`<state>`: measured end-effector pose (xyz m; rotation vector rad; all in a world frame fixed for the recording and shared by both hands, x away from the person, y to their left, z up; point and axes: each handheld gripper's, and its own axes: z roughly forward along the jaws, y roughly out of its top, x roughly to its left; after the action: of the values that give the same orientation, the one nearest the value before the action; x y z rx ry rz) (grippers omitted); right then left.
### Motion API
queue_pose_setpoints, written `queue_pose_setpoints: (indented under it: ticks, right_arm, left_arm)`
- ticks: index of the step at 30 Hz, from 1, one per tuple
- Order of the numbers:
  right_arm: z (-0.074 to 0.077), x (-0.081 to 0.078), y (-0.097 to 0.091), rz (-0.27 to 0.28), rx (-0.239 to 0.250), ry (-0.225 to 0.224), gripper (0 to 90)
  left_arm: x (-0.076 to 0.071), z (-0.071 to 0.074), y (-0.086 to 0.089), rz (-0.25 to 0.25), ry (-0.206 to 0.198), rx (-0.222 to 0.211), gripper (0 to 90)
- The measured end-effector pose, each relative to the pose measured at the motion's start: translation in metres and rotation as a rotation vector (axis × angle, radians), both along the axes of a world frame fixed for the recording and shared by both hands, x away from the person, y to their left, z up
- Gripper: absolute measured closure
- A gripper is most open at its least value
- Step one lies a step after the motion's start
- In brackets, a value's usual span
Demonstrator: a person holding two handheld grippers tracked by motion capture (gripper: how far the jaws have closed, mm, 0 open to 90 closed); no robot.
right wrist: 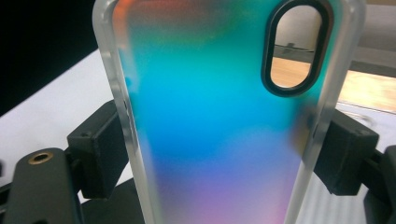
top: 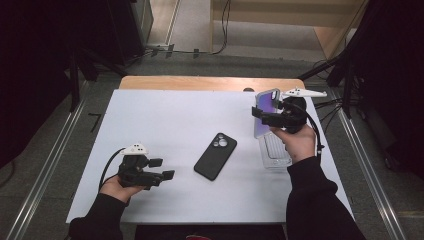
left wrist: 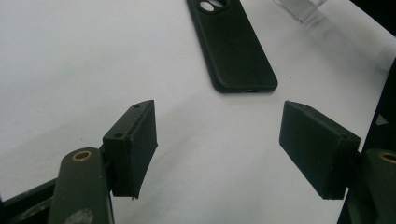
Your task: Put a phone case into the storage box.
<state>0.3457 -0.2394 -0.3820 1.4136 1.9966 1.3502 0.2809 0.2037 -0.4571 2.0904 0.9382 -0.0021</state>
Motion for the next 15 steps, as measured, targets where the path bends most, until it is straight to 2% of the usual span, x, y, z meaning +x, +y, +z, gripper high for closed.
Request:
queue_pose_setpoints:
  ticks: [5, 10, 15]
  right_arm:
    - [-0.003, 0.008, -0.008, -0.054, -0.004, 0.001, 15.1]
    - [-0.006, 0.016, -0.013, -0.091, -0.008, -0.002, 15.1]
    - [-0.009, 0.031, -0.02, -0.13, -0.003, -0.002, 15.1]
  left_arm:
    - [0.0, 0.0, 0.001, 0.006, 0.013, -0.006, 27.9]
    - [0.001, 0.001, 0.001, 0.011, 0.001, -0.007, 27.9]
    - [0.002, 0.001, 0.001, 0.009, 0.001, -0.012, 27.9]
